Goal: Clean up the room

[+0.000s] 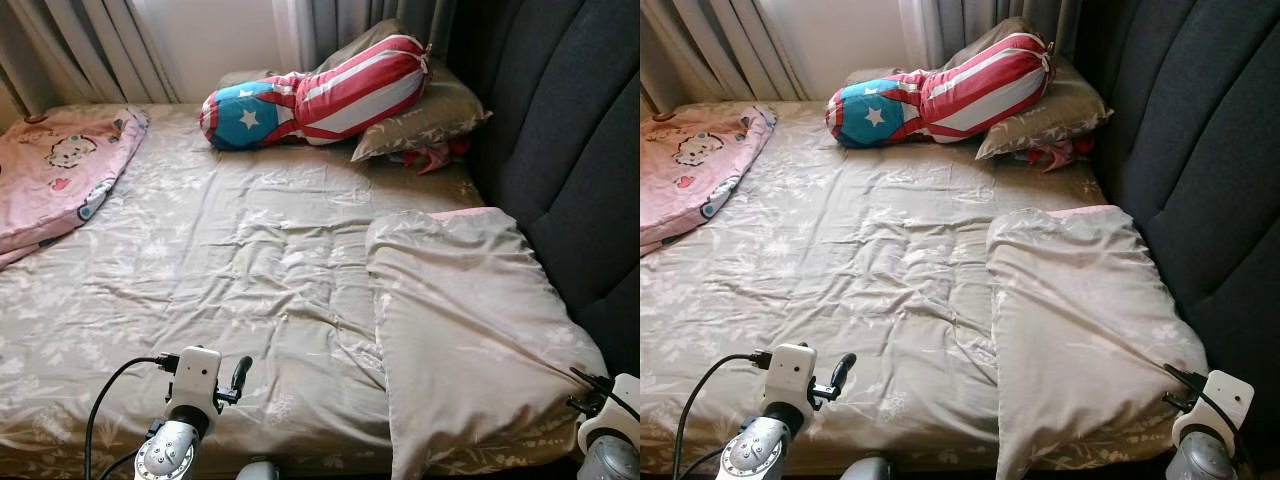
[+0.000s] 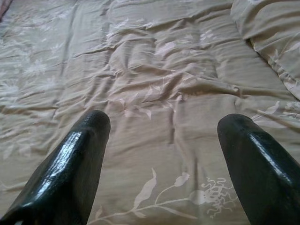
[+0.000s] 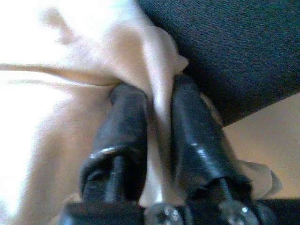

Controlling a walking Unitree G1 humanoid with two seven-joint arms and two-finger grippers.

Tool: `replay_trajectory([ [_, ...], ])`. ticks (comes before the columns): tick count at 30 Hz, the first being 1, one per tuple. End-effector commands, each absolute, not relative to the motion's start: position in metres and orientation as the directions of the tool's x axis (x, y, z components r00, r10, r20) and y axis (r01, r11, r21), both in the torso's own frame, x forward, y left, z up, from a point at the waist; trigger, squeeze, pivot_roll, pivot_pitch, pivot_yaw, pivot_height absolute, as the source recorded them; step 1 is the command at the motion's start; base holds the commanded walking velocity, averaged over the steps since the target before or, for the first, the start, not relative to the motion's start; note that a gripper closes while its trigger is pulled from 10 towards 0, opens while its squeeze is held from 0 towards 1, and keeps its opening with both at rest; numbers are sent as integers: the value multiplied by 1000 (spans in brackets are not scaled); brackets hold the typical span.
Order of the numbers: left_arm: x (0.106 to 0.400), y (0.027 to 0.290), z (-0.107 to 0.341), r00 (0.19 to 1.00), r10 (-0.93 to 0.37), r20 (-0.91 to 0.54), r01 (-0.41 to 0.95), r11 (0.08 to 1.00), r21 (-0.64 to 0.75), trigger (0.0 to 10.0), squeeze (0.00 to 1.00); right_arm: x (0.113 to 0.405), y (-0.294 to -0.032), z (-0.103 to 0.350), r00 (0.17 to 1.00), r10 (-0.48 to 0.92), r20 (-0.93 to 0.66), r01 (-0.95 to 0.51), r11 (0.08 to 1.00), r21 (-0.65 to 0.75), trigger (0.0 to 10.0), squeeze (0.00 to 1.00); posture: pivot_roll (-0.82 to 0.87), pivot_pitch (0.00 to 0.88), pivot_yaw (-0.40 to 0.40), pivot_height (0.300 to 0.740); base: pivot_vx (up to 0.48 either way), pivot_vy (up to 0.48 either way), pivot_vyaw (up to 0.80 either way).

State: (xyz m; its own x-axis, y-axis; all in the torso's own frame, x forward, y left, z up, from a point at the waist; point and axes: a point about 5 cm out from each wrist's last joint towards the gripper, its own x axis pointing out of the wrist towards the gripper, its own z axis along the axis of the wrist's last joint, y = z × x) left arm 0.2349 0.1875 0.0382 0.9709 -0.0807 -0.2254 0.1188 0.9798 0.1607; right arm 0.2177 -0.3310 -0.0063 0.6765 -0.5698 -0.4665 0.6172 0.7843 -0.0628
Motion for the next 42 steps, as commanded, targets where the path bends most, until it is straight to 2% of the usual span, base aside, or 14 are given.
replay_trajectory([
  [1,233,186,33,966,-84,-246,128,977,171,10000,0,220,-330,-5,691,-560,-457,607,793,-55,10000,1000,34,38,-17,675,0,0,0],
  [7,230,185,25,960,-55,-273,88,990,110,10000,0,235,-315,3,797,-475,-374,494,868,-50,10000,988,29,35,-17,675,0,0,0],
  [8,230,185,22,958,-47,-284,74,994,85,10000,0,239,-309,4,820,-447,-358,470,882,-26,10000,0,27,32,-18,675,0,0,0],
  [10,230,186,18,954,-36,-298,58,996,66,10000,0,242,-302,3,839,-412,-355,442,897,6,10000,0,25,29,-20,675,0,0,0],
  [16,227,197,-1,929,44,-369,-41,999,14,10000,0,239,-254,-20,882,-202,-426,256,964,72,10000,0,17,11,-26,675,0,0,0],
  [18,226,200,-8,916,61,-396,-62,998,11,10000,0,232,-240,-32,866,-169,-472,237,968,88,10000,0,18,8,-26,685,0,0,0],
  [19,222,203,-18,895,75,-440,-80,997,8,10000,0,222,-222,-45,837,-124,-533,211,972,106,10000,0,19,3,-26,695,0,0,0],
  [20,222,203,-18,895,75,-440,-80,997,8,10000,0,222,-222,-45,837,-124,-533,211,972,106,10000,0,19,3,-26,695,0,0,0],
  [24,215,210,-36,847,103,-522,-125,992,-7,10000,0,208,-193,-62,787,-41,-615,164,976,145,10000,0,23,0,-32,725,0,0,0],
  [28,211,216,-45,812,122,-571,-141,990,11,10000,0,200,-187,-70,746,-25,-666,152,979,133,10000,0,22,0,-34,740,0,0,0],
  [37,207,214,-58,758,116,-641,-119,992,39,10000,0,190,-189,-76,699,-35,-714,173,978,121,10000,0,27,0,-29,740,0,0,0],
  [42,200,212,-65,723,114,-681,-114,992,45,10000,0,183,-192,-80,679,-71,-731,256,956,144,10000,0,23,0,-26,740,0,0,0],
])
